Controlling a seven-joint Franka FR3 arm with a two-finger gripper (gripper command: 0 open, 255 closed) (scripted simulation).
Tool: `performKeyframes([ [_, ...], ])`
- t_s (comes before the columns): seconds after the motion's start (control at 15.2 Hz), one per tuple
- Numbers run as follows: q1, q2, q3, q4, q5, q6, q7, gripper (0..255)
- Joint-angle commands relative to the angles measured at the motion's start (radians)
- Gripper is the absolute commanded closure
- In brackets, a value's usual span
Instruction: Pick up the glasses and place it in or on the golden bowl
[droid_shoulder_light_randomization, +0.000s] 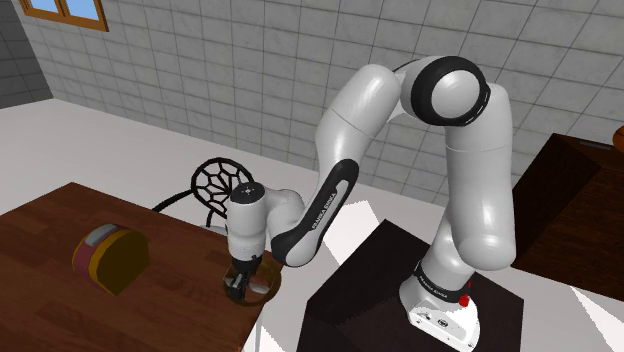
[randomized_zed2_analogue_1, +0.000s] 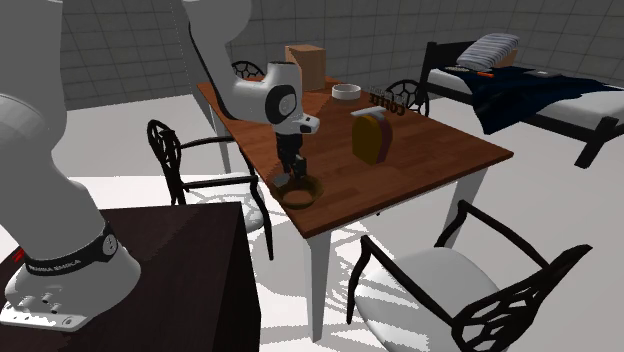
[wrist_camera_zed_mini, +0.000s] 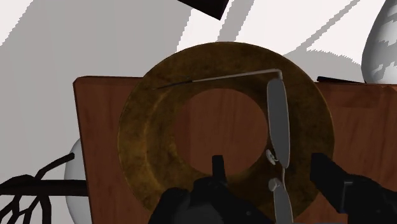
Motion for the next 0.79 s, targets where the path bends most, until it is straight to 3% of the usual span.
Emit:
performKeyframes([
  [0.0,0.000,0.000,0.000,0.000,0.000,0.000,0.000,0],
  [0.2,0.000,0.000,0.000,0.000,0.000,0.000,0.000,0],
  [0.46,-0.060,-0.126,0.083,-0.025,0.107,-0.093,-0.077,0],
  [0.73,-0.059,-0.126,0.082,-0.025,0.108,-0.093,-0.077,0],
])
